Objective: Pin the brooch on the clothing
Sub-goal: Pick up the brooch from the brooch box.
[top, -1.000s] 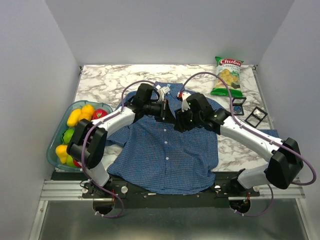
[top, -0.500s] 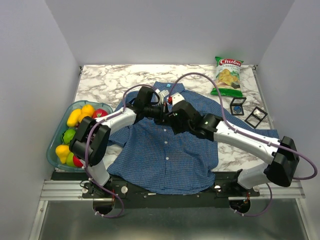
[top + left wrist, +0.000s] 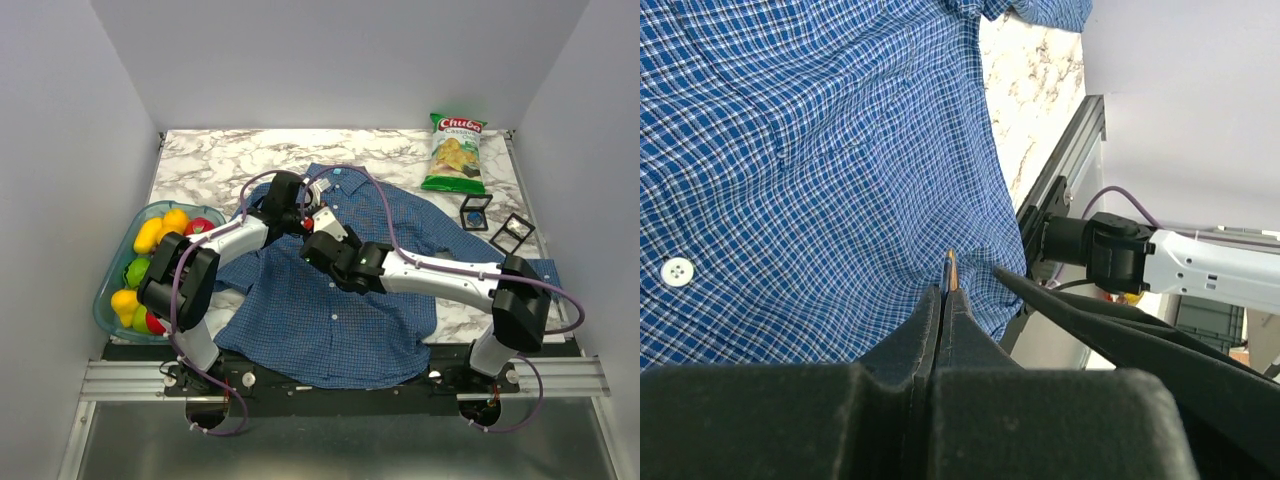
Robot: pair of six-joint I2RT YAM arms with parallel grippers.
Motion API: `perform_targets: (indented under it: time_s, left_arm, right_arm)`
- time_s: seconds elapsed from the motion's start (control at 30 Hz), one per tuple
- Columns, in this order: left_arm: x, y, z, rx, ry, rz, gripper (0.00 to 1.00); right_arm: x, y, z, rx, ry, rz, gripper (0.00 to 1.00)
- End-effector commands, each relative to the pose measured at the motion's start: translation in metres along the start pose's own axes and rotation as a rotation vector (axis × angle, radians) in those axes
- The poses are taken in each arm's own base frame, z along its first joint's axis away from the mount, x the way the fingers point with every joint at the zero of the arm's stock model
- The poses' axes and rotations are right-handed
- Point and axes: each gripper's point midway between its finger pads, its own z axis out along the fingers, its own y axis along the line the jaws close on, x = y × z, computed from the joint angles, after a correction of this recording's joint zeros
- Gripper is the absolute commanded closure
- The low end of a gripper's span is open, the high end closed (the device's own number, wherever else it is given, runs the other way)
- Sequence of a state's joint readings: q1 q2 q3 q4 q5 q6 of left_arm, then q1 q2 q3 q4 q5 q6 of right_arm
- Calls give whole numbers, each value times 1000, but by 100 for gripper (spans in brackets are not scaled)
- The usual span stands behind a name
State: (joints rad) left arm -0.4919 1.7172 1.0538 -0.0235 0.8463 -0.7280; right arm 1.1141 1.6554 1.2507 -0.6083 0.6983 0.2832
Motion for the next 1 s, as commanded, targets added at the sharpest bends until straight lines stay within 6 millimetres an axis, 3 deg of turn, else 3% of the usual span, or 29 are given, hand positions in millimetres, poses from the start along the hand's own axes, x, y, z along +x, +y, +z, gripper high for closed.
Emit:
perform_targets:
  time_s: [0.0, 0.43, 0.73, 0.87, 0.97]
  left_arm:
    - [-2, -2, -2, 7, -11, -2, 100]
    - [-5, -8, -3, 25, -27, 10, 100]
    - [-5, -8, -3, 37, -24, 6, 100]
    - [-5, -12, -3, 58, -24, 8, 99]
    - [-5, -13, -4, 62, -24, 10, 85]
  right_arm:
    - [-14, -13, -4, 142, -31, -13, 41]
    - [-11, 0, 10, 204, -6, -76, 55]
    - [-6, -12, 9, 302, 5, -67, 67]
    - [-5, -17, 8, 331, 11, -67, 87]
    - [-4, -18, 8, 343, 20, -74, 96]
